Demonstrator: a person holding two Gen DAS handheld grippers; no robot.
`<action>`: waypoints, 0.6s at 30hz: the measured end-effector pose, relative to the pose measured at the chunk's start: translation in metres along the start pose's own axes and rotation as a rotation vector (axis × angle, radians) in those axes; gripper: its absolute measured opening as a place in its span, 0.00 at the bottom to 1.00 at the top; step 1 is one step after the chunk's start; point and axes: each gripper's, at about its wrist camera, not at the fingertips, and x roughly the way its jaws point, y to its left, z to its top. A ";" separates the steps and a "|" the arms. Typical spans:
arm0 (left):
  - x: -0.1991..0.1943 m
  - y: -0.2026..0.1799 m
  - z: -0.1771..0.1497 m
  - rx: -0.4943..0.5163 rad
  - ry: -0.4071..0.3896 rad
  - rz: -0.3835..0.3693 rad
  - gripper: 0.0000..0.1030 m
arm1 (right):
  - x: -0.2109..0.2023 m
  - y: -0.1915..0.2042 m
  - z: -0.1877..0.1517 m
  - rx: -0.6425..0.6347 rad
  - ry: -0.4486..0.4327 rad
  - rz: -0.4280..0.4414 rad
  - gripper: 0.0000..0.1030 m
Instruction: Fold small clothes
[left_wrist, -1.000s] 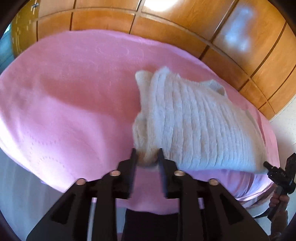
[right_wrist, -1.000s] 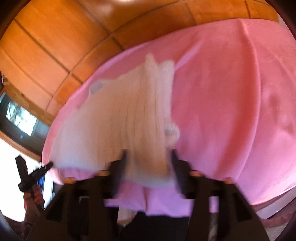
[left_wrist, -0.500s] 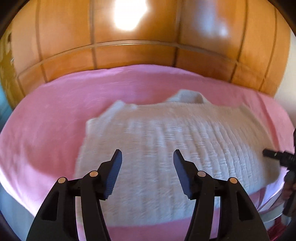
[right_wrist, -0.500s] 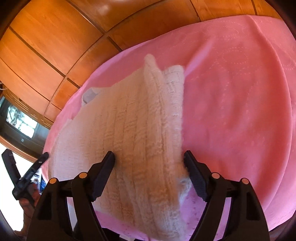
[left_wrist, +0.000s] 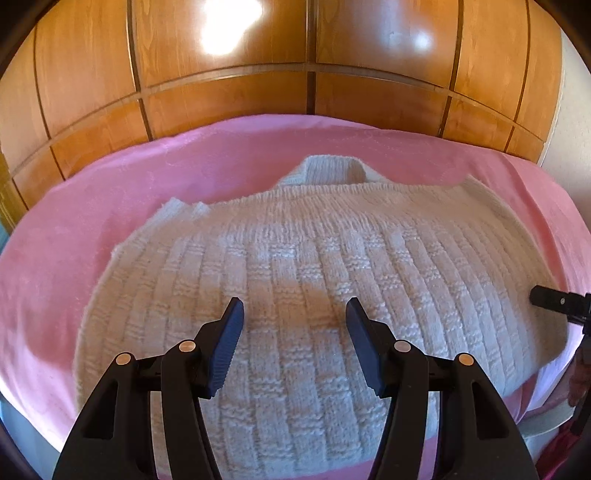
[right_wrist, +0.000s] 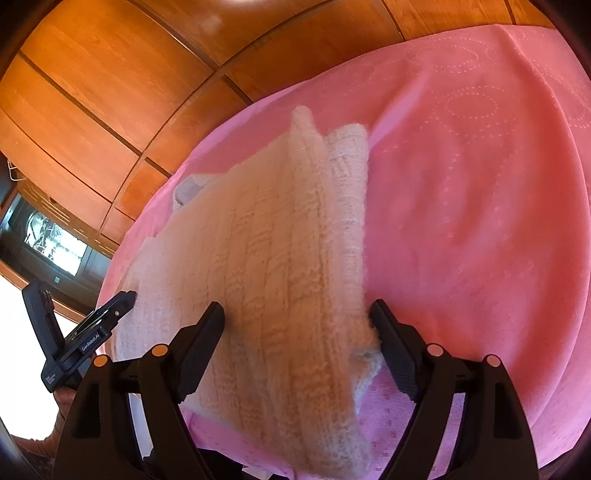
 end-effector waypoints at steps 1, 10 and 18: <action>0.001 0.000 0.000 -0.003 0.002 -0.001 0.55 | 0.000 0.001 -0.001 0.002 0.000 0.003 0.78; 0.004 -0.002 -0.002 -0.003 0.007 0.012 0.55 | -0.010 -0.008 -0.010 0.048 -0.005 0.049 0.78; 0.001 0.009 0.006 -0.021 0.004 0.027 0.55 | -0.014 -0.009 -0.015 0.071 -0.022 0.044 0.75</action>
